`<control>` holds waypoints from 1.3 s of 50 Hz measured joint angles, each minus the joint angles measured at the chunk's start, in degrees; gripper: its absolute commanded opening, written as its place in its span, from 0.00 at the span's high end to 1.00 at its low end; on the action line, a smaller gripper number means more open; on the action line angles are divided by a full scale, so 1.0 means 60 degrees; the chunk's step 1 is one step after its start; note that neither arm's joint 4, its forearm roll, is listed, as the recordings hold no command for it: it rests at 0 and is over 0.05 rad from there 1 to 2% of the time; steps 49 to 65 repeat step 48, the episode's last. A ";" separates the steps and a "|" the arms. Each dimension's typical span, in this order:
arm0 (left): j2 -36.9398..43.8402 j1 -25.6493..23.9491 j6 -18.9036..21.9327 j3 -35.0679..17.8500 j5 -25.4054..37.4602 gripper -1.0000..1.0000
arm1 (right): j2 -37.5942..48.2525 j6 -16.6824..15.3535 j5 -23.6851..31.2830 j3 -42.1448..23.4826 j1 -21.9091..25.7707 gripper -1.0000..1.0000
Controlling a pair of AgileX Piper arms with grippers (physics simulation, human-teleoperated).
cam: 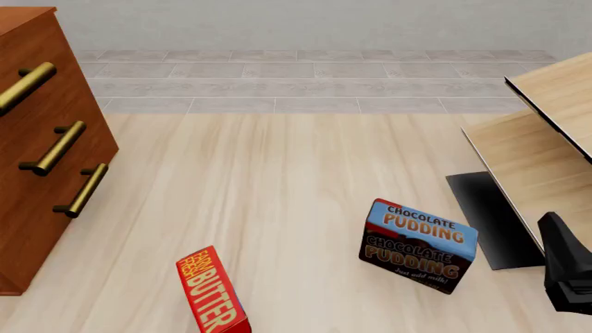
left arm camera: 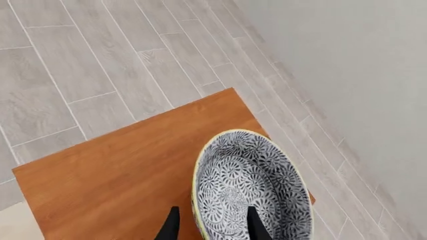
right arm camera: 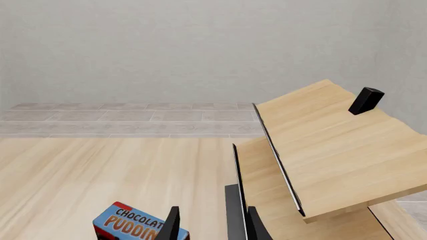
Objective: Close the top drawer of the cabinet and put the bowl on top of it.
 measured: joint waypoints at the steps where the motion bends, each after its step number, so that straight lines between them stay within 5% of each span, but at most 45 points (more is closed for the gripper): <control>1: -0.0047 -0.0024 -0.0044 -0.0045 0.0008 0.00 | 0.0000 0.0000 0.0000 0.0000 0.0000 0.00; 31: -0.1368 -0.0485 -0.0179 -0.0480 0.0674 0.00 | 0.0000 0.0001 0.0000 0.0000 0.0000 0.00; 65: -0.2587 -0.1031 -0.0120 0.0040 0.1069 0.00 | 0.0000 0.0000 0.0000 0.0000 0.0000 0.00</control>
